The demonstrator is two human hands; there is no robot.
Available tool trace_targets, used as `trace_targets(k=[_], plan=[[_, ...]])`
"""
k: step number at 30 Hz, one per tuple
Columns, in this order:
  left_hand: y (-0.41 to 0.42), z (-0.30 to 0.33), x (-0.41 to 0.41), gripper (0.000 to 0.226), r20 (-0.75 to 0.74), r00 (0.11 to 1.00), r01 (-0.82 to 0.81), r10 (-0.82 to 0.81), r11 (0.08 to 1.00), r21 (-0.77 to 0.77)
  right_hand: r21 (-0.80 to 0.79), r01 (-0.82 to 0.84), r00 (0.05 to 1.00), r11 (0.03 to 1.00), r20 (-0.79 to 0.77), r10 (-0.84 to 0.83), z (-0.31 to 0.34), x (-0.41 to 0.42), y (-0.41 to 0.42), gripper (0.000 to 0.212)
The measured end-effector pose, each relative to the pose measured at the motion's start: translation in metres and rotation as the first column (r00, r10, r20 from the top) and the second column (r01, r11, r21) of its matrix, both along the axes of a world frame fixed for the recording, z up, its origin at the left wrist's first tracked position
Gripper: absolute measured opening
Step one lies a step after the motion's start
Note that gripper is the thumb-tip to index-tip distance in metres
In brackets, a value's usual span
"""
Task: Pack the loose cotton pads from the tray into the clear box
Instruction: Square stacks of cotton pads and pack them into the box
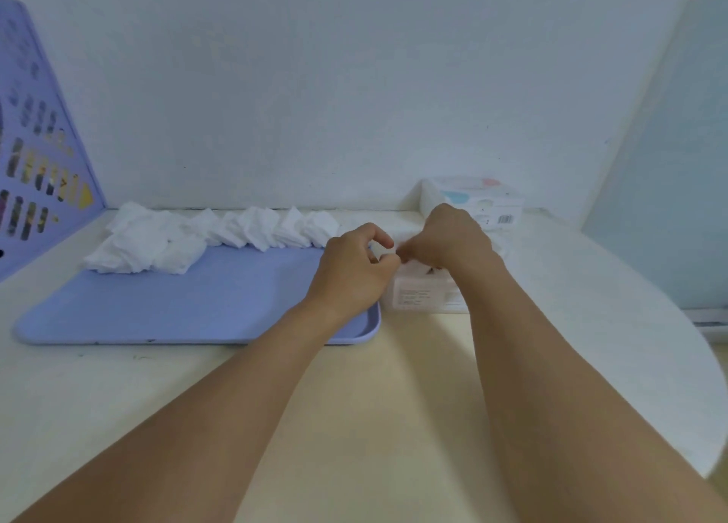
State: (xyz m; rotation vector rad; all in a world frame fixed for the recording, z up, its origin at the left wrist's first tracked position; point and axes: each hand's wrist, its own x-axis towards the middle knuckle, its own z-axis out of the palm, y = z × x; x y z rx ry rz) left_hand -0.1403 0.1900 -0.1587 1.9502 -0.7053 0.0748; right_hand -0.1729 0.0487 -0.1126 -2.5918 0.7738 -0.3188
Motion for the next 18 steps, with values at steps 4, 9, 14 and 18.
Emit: trace_targets(k=[4,9,14,18], plan=[[-0.002,0.001,0.001,0.021,0.104,0.994,0.008,-0.02,0.994,0.113,0.023,-0.034,0.999,0.999,-0.037,0.035,0.004,0.006,0.007,0.033],[-0.001,-0.003,0.004,0.03,0.125,0.992,0.007,-0.026,0.989,0.15,0.227,-0.107,0.991,0.968,-0.051,0.121,0.016,-0.006,0.004,0.036],[0.001,-0.001,-0.001,0.033,0.31,0.951,-0.079,-0.014,0.954,0.288,0.046,0.008,0.949,0.999,0.316,-0.022,0.014,-0.004,-0.007,0.023],[0.003,0.006,-0.003,0.024,0.484,0.875,-0.221,-0.016,0.875,0.43,-0.066,0.005,0.966,0.998,0.258,0.012,0.022,-0.014,-0.02,0.033]])
